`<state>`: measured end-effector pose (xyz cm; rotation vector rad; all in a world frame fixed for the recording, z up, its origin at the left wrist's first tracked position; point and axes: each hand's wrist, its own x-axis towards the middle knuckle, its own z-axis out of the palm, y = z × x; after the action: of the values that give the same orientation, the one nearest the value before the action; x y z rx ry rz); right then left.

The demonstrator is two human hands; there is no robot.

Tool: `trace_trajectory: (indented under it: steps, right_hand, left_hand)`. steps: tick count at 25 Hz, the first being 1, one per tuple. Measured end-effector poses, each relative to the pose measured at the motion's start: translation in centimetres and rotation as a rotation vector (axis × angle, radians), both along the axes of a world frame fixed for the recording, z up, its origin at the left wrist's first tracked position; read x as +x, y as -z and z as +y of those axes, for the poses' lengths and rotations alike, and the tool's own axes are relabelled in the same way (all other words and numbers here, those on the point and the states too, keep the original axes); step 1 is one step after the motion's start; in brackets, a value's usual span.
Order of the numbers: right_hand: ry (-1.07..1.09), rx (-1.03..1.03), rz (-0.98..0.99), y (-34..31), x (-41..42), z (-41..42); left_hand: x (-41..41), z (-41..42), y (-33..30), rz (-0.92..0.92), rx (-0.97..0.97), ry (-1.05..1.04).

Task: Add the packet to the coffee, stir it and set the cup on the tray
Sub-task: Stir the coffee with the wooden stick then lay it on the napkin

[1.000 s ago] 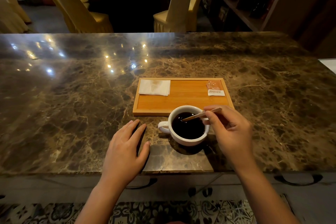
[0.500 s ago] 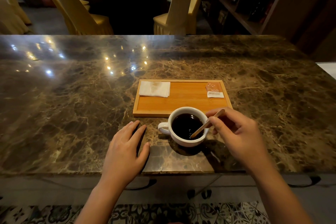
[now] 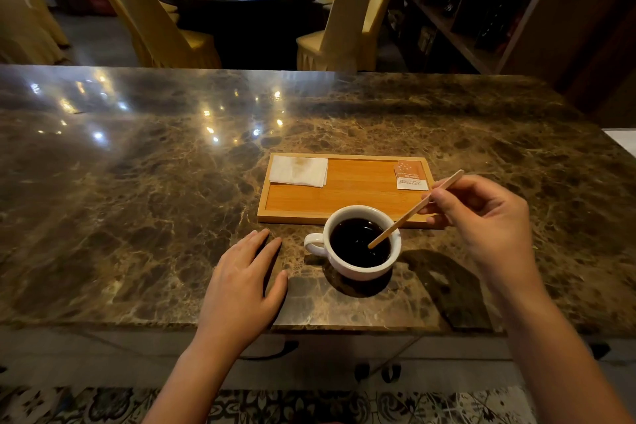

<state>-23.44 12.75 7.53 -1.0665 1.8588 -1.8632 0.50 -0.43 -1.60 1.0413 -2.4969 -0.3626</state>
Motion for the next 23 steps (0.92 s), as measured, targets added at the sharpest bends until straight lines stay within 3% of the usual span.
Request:
trace_trajectory:
  steps: [4, 11, 13, 18, 23]
  right_hand:
    - [0.003, 0.082, 0.112, -1.2, -1.0, -0.8]
    - [-0.112, -0.022, 0.232, -4.1, -2.7, -6.1]
    - [-0.147, -0.046, 0.391, -3.7, -2.8, -8.5]
    - [-0.31, -0.175, 1.038, -0.4, -2.4, -14.3]
    - [-0.531, -0.308, 1.379, 2.0, -1.7, -17.1]
  left_hand:
    - [0.1, 0.0, 0.1, -0.003, 0.004, -0.001]
    - [0.1, -0.1, 0.1, -0.01, -0.001, -0.01]
    - [0.1, 0.0, 0.1, -0.011, -0.005, -0.013]
    - [0.0, 0.0, -0.1, 0.004, 0.0, -0.025]
    - [-0.1, 0.1, -0.2, 0.009, 0.013, -0.027]
